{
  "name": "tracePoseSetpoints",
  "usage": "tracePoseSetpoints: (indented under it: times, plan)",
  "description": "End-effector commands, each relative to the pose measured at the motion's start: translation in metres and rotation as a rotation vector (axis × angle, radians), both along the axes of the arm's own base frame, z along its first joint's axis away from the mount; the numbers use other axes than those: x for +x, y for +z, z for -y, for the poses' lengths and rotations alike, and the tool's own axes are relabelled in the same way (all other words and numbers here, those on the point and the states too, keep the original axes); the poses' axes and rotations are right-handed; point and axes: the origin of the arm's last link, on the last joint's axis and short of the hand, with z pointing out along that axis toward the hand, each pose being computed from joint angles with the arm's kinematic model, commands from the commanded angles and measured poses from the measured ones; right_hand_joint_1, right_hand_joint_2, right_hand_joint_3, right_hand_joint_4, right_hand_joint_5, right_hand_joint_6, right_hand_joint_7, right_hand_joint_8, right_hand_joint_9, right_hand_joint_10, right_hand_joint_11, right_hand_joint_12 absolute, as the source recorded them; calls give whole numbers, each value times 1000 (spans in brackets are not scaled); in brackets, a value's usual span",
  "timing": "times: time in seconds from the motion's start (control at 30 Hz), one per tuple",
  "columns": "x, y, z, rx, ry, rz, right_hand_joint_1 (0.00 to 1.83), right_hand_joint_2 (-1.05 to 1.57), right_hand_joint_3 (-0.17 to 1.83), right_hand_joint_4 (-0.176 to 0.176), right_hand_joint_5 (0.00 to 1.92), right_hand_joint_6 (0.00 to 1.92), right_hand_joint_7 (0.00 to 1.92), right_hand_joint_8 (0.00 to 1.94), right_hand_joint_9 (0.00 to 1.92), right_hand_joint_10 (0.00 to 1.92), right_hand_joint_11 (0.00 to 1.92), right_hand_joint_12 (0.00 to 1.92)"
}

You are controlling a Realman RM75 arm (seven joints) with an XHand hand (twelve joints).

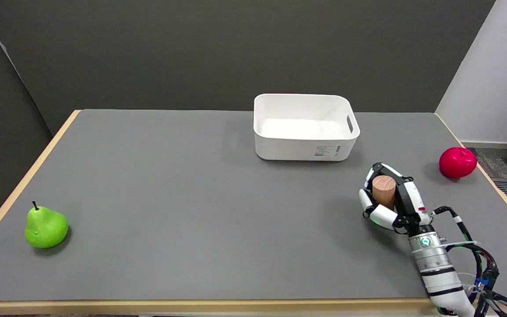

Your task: Place the wooden cylinder in the box.

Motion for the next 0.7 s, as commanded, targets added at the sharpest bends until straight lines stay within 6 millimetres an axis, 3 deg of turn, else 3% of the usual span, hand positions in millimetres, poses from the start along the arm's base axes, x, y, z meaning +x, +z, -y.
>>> tracePoseSetpoints:
  times: [0.03, 0.27, 0.43, 0.7]
  plan:
    - [32, 2, 19, -9, 116, -76, 1306, 985, 775, -176, 556, 1804, 580, 1784, 643, 1921, 920, 1921]
    - [77, -9, 61, 32, 247, -135, 1305, 981, 788, -176, 556, 1811, 576, 1799, 645, 1921, 932, 1921]
    - [117, -20, 112, 72, 338, -127, 1304, 986, 784, -176, 554, 1815, 560, 1812, 646, 1921, 931, 1921]
    - [158, -38, 187, 107, 324, -125, 1302, 998, 761, -176, 549, 1812, 549, 1803, 645, 1921, 920, 1921]
